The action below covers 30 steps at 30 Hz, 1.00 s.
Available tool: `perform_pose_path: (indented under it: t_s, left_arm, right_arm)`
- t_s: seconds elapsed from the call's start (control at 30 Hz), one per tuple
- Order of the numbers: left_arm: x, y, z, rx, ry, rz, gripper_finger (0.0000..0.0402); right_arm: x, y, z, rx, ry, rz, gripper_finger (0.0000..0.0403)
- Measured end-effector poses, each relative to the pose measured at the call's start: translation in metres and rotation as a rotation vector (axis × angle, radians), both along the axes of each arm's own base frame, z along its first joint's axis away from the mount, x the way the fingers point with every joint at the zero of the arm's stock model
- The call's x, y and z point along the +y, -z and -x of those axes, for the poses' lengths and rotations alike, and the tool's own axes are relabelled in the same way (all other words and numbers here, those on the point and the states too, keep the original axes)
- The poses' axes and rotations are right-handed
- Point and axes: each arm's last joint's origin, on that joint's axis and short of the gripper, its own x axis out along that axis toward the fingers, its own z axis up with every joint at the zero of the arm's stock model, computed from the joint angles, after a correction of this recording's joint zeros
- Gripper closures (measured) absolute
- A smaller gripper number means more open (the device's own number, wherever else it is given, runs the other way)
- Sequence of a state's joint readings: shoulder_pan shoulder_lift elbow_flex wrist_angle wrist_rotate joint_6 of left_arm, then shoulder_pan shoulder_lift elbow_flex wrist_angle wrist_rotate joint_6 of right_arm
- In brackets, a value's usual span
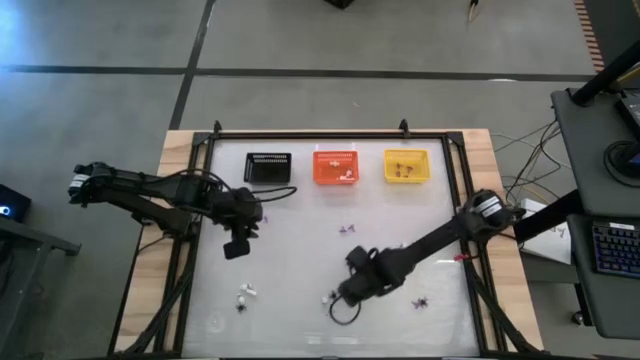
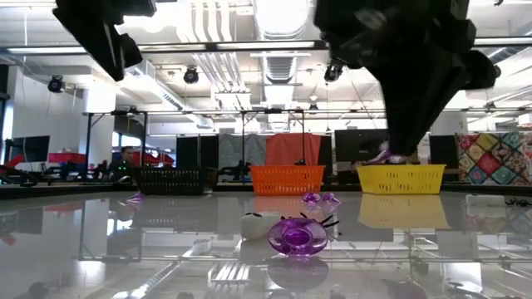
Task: Sort Halloween decoration
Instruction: Put the witch hat toy into the yellow bin
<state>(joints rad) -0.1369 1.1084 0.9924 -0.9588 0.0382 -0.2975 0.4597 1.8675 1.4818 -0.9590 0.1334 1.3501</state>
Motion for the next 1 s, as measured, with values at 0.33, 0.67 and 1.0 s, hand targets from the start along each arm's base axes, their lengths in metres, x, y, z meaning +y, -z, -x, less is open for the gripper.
perform_pose_path:
  t_s: [0.33,0.67,1.0]
  left_arm:
    - [0.002,0.000,0.000,-0.005,-0.018,-0.055,0.0311]
    - [0.004,0.001,0.002,0.009,-0.030,-0.115,0.0311]
    - [0.008,0.003,-0.001,0.007,-0.098,-0.219,0.0311]
  right_arm:
    - [-0.064,-0.023,0.020,0.235,0.027,0.129,0.0394]
    - [-0.148,-0.021,0.045,0.325,0.082,0.134,0.0394]
    - [-0.217,-0.035,0.100,0.276,0.207,0.142,0.0394]
